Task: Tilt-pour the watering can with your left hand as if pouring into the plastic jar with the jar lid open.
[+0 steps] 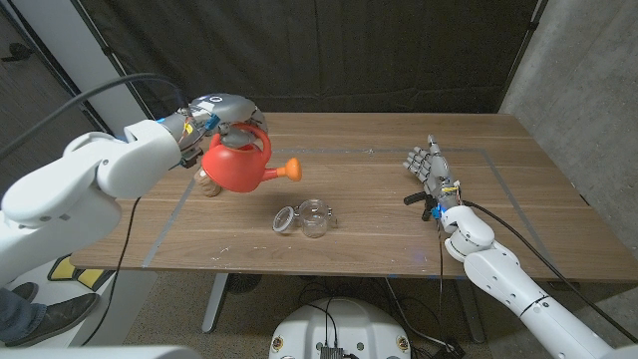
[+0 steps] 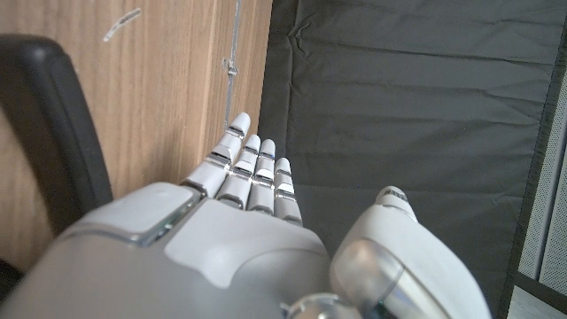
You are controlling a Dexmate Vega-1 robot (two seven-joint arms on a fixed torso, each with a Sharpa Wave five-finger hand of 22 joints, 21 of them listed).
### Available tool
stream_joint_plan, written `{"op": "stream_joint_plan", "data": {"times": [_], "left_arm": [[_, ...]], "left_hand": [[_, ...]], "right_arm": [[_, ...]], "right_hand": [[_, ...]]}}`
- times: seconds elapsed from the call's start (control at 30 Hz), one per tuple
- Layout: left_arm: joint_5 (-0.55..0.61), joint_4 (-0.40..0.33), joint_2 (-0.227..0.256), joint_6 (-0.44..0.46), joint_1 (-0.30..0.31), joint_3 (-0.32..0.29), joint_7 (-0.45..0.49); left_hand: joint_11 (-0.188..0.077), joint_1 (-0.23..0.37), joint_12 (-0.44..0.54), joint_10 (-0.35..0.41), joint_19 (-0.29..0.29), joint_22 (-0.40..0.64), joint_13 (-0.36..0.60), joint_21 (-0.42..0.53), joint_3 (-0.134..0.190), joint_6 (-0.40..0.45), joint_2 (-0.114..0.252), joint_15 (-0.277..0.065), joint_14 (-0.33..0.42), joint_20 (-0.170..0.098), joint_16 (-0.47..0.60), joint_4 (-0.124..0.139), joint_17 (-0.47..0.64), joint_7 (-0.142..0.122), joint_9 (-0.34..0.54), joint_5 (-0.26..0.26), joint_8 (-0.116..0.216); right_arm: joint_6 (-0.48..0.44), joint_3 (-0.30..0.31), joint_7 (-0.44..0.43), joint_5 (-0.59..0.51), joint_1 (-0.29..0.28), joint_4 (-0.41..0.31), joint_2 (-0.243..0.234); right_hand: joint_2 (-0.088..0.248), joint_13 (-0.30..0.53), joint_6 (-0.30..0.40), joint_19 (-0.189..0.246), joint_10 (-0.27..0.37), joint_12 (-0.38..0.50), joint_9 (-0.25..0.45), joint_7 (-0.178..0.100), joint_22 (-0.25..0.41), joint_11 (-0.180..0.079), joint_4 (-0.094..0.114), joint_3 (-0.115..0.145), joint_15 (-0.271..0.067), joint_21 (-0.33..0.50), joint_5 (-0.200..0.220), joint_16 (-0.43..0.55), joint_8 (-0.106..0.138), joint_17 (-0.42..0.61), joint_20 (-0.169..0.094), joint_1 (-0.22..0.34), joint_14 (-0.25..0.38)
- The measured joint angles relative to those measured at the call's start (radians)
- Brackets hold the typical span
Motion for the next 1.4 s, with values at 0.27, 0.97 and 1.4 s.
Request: {"op": "stream_joint_plan", "data": {"times": [0.27,0.97,1.4], "left_arm": [[0.043,-0.018,-0.021,-0.029,0.015,-0.024,-0.053],[0.142,-0.049,-0.028,-0.103,-0.023,-0.031,-0.172],[0.188,-0.056,-0.030,-0.150,-0.073,-0.005,-0.211]], "left_hand": [[0.004,0.000,0.001,0.004,-0.006,0.000,0.000,0.008,0.004,0.011,0.000,0.004,0.004,-0.006,0.000,-0.005,0.005,-0.007,-0.018,0.003,0.000],[0.004,-0.003,0.001,0.004,-0.011,0.000,0.000,0.022,0.011,0.059,0.003,0.007,0.007,0.000,-0.010,-0.012,0.018,-0.016,-0.050,0.003,0.000],[0.006,-0.004,0.001,0.006,-0.014,0.000,0.000,0.029,0.015,0.059,0.004,0.007,0.007,-0.003,-0.013,-0.016,0.023,-0.016,-0.056,0.002,0.000]], "right_arm": [[-0.003,-0.001,-0.009,-0.006,-0.011,-0.019,-0.005],[-0.013,-0.003,-0.035,-0.022,-0.046,-0.071,-0.019],[-0.004,0.004,-0.049,-0.028,-0.077,-0.095,-0.022]], "right_hand": [[0.000,0.000,0.002,0.000,0.000,0.000,0.000,0.002,0.000,0.000,0.000,0.000,0.000,-0.004,0.000,0.000,0.000,0.000,0.000,0.000,0.000],[0.000,0.000,0.002,0.000,0.004,0.000,0.000,0.002,0.000,0.004,0.000,0.000,0.000,-0.004,0.000,0.000,0.000,0.000,0.000,0.000,0.000],[0.005,0.000,0.002,0.000,0.004,0.000,0.000,0.002,0.005,0.004,0.000,0.000,0.000,-0.012,0.000,0.000,0.000,0.000,0.000,-0.005,0.000]]}}
